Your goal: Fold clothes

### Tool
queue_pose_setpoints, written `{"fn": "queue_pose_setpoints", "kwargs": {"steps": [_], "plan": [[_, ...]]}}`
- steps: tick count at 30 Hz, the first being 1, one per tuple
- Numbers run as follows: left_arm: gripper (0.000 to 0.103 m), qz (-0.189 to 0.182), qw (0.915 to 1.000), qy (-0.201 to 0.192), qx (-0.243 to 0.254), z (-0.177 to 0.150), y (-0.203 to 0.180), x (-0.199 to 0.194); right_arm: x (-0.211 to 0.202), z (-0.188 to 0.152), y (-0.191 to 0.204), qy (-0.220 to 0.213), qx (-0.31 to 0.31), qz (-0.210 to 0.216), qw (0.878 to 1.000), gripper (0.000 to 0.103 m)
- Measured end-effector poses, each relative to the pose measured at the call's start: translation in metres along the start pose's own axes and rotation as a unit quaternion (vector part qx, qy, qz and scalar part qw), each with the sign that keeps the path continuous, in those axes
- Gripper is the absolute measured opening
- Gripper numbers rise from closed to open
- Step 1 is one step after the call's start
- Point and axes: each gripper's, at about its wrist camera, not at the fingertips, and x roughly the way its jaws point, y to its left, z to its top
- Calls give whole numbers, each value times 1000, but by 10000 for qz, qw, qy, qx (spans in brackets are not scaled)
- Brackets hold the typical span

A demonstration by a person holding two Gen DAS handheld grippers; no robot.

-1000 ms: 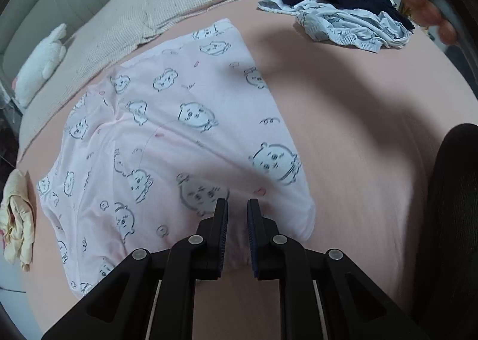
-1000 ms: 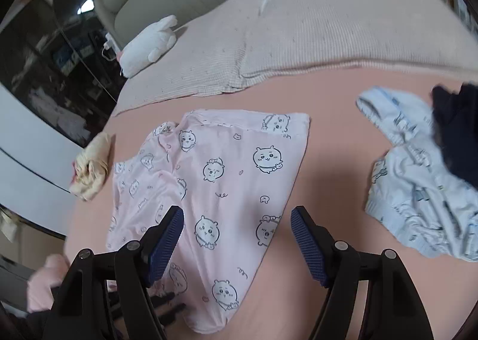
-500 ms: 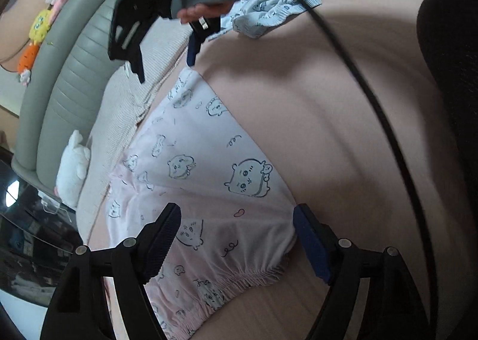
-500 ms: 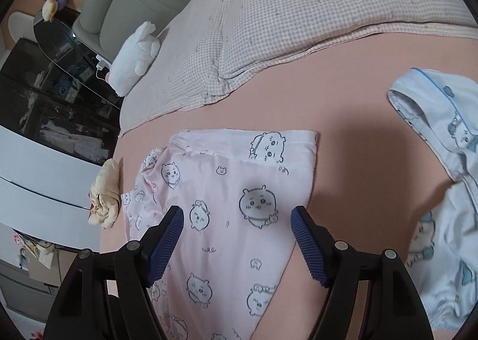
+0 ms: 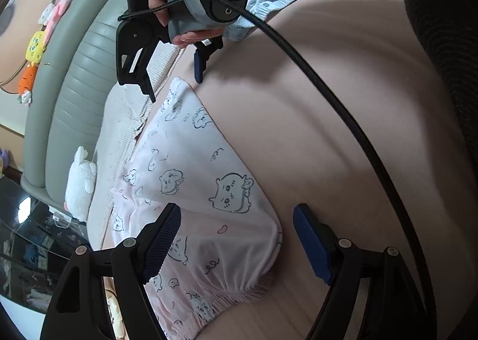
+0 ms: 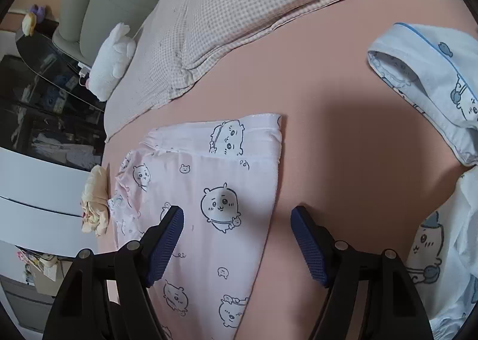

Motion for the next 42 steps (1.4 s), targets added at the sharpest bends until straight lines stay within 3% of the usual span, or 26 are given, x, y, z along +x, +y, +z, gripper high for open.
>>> {"fn": "queue_pose_setpoints", "kwargs": {"steps": [8, 17, 22, 24, 29, 35, 38, 40, 42], "plan": [[82, 363, 9992, 135, 60, 3, -2, 5, 11, 9, 3, -53, 94, 241, 9997, 74], [79, 262, 9992, 243, -194, 2, 2, 5, 19, 19, -3, 35, 354, 355, 9987, 74], [65, 128, 9993, 238, -247, 0, 0, 3, 19, 18, -6, 12, 543, 406, 9977, 74], [54, 43, 9993, 255, -286, 0, -1, 3, 19, 16, -3, -45, 452, 332, 9984, 74], [42, 10, 9993, 266, -246, 0, -6, 0, 19, 12, 8, -164, 231, -31, 9996, 70], [27, -119, 9981, 388, -464, -1, -7, 0, 19, 10, 9, -177, 167, -299, 9993, 55], [18, -193, 9975, 399, -551, -2, -6, 0, 18, 10, 7, -166, 205, -442, 9987, 37], [16, -207, 9970, 418, -623, -4, -5, 1, 18, 10, 5, -150, 201, -557, 9981, 13], [14, -260, 9961, 437, -715, -5, -1, 2, 18, 10, 2, -140, 214, -627, 9977, 11]]}}
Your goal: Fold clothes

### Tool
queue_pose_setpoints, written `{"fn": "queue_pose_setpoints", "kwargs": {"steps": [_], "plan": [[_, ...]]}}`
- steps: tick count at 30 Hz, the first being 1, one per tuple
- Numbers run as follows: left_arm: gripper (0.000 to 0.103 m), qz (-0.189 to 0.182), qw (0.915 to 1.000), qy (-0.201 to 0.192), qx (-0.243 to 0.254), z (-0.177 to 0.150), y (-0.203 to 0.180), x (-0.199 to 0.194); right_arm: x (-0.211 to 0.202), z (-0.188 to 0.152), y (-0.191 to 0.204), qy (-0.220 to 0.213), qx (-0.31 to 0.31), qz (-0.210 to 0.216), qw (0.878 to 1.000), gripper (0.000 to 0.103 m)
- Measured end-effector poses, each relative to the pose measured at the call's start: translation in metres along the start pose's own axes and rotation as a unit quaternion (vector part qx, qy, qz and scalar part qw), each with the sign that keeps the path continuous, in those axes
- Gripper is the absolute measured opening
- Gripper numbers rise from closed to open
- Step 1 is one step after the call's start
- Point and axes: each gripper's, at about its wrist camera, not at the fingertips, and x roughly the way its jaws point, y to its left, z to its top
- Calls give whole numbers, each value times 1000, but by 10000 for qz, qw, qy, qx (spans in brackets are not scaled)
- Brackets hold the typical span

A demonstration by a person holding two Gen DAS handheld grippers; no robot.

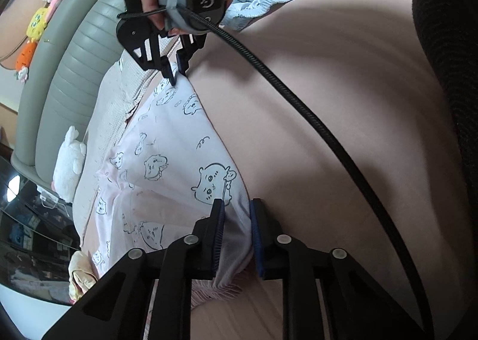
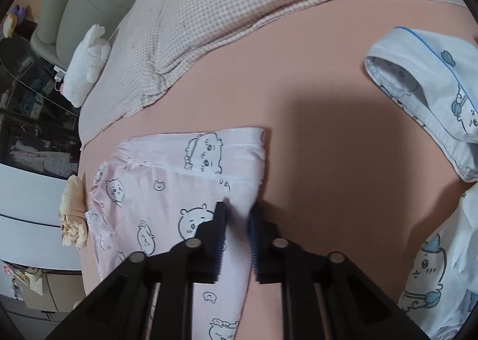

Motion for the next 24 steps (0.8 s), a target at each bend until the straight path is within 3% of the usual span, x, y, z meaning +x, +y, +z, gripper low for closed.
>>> {"fn": "queue_pose_setpoints", "kwargs": {"steps": [9, 12, 19, 24], "plan": [[13, -488, 9957, 72, -786, -7, 36, -1, 1, 5, 9, -47, 201, 198, 9996, 11], [8, -553, 9925, 7, -1092, -9, 51, -4, 0, 8, 22, -87, 131, 235, 9996, 11], [5, -699, 9798, -78, -1872, -18, 90, -17, -2, 14, 62, -10, -277, -6, 9996, 11], [5, -609, 9715, -55, -2288, -28, 109, -25, -9, 19, 91, -21, -552, -87, 9984, 11]]}}
